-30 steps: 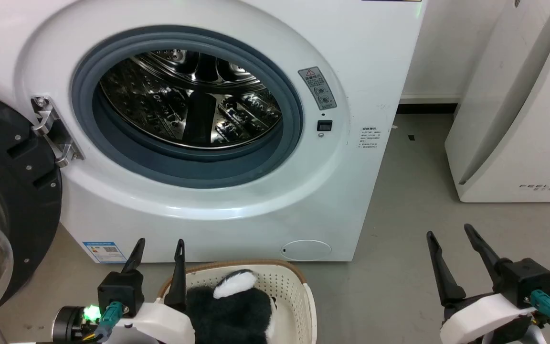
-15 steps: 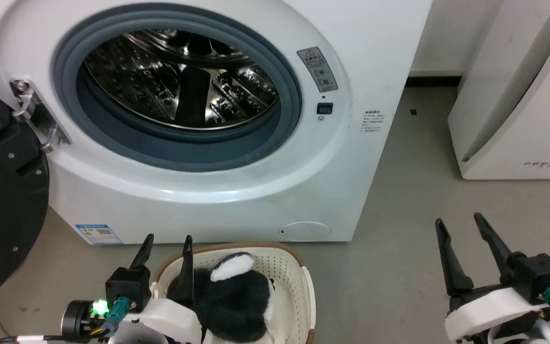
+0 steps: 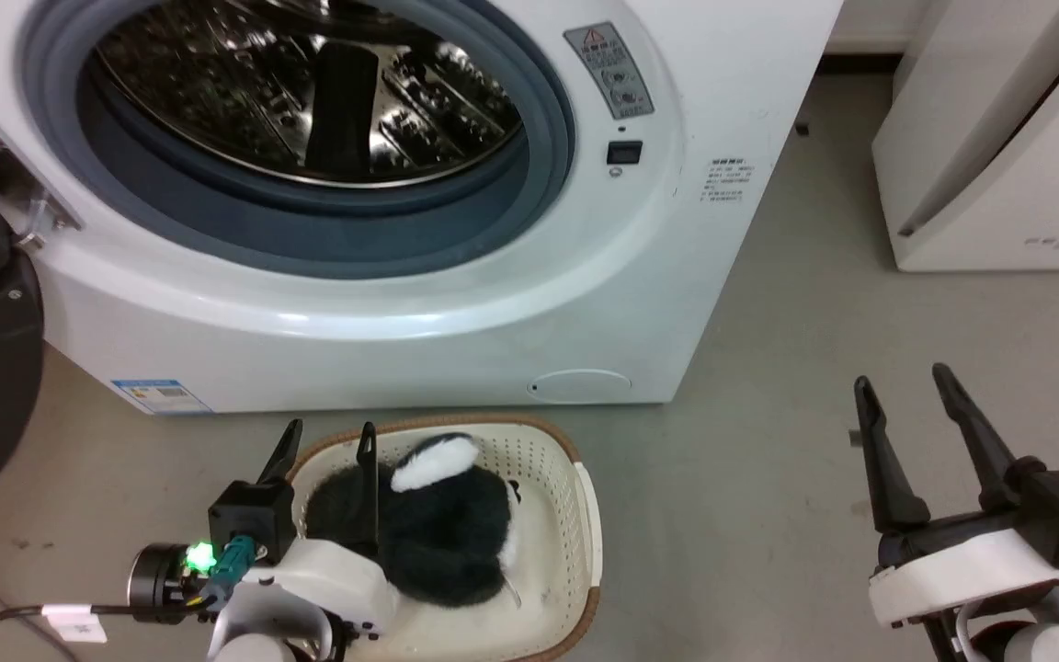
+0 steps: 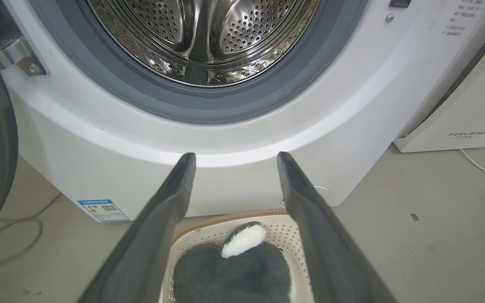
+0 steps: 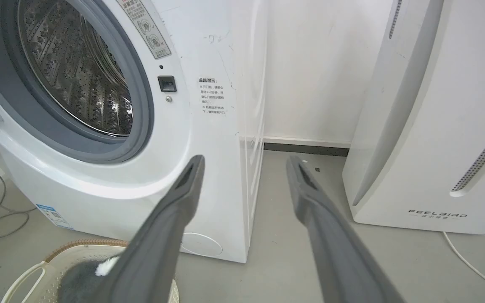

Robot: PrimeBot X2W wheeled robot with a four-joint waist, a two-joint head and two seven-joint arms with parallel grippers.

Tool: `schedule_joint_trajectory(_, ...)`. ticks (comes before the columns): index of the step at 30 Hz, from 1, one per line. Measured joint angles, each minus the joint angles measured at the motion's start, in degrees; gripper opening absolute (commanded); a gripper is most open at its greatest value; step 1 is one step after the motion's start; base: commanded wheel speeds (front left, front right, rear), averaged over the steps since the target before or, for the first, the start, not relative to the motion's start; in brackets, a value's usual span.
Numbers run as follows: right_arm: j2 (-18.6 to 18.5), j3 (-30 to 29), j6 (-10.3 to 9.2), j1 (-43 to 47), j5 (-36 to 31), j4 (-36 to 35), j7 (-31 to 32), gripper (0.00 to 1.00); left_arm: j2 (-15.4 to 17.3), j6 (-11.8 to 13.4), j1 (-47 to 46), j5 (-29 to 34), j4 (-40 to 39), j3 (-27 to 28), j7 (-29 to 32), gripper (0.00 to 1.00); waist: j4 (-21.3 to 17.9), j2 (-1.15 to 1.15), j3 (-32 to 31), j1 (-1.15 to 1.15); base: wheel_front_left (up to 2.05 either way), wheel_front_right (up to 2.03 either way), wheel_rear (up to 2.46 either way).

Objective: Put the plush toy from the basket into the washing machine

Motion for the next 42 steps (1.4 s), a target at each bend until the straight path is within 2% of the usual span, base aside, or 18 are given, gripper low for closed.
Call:
schedule_joint_trajectory(9,0.0,-0.58,0.0,-1.07,0.94,-1.36,-1.18,1.0,0.03,-1.15,-3.71,0.53,4.74,-0.02,-1.13,1.0,-0.75,0.0,4.6,0.0,0.0,0.0,0.0)
schedule_joint_trajectory(17,0.0,-0.45,0.0,-2.26,1.26,-3.04,-1.94,1.0,0.49,-2.01,-8.14,0.59,13.48,-0.26,-1.99,1.0,-1.68,0.0,8.66,0.0,0.0,0.0,0.0)
schedule_joint_trajectory(35,0.0,0.19,0.0,-4.8,4.37,-4.9,-4.07,1.0,5.14,-4.5,-23.14,-0.37,38.27,-2.22,-1.51,1.0,-5.54,0.0,18.74,0.0,0.0,0.0,0.0)
schedule_joint_trajectory(42,0.0,-0.19,0.0,-5.88,6.2,-5.37,-5.0,1.0,7.8,-5.25,-27.64,-0.33,45.01,-4.35,1.81,1.0,-7.36,0.0,23.51,0.0,0.0,0.0,0.0)
